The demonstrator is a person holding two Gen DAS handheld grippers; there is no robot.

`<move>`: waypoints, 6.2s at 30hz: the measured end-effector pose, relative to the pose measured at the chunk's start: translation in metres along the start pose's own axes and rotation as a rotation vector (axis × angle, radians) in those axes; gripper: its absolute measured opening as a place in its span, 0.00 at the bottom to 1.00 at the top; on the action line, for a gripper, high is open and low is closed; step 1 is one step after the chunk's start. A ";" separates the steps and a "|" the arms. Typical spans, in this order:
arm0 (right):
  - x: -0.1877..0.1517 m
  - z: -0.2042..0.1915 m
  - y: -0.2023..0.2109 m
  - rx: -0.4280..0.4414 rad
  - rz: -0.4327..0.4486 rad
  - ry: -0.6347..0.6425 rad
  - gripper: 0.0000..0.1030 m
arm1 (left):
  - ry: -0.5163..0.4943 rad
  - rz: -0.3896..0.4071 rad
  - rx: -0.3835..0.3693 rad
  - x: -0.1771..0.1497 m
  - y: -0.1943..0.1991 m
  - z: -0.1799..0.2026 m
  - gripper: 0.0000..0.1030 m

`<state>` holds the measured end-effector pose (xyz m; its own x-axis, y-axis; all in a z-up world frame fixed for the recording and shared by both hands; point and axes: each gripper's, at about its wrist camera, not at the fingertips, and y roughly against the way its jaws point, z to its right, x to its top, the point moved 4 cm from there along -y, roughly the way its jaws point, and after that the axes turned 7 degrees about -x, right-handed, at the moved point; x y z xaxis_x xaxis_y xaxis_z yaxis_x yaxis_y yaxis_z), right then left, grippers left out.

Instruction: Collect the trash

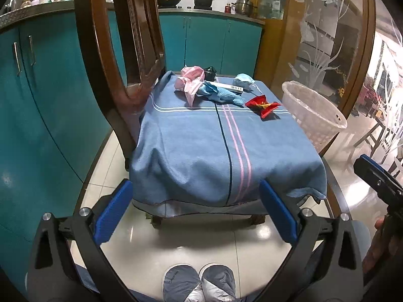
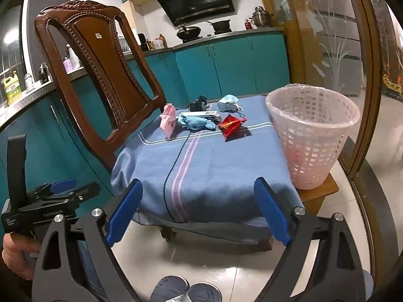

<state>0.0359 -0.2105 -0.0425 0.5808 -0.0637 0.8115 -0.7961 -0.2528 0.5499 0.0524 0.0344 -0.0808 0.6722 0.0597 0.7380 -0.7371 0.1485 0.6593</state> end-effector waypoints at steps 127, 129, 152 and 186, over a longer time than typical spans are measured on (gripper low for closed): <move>0.027 0.001 -0.021 -0.056 0.052 0.081 0.06 | -0.017 0.025 -0.116 0.016 -0.008 0.021 0.20; 0.052 0.012 -0.020 -0.081 0.103 0.083 0.06 | -0.017 0.026 -0.119 0.017 -0.008 0.022 0.20; 0.015 0.160 -0.015 -0.216 0.081 -0.308 0.74 | -0.177 -0.015 -0.261 0.051 -0.044 0.111 0.20; 0.009 0.009 -0.010 0.026 0.026 -0.010 0.74 | -0.021 -0.005 0.036 0.008 -0.023 0.002 0.97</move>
<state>0.0505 -0.2168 -0.0428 0.5616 -0.0806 0.8235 -0.8064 -0.2761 0.5230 0.0743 0.0294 -0.0902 0.6745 0.0378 0.7373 -0.7360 0.1130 0.6675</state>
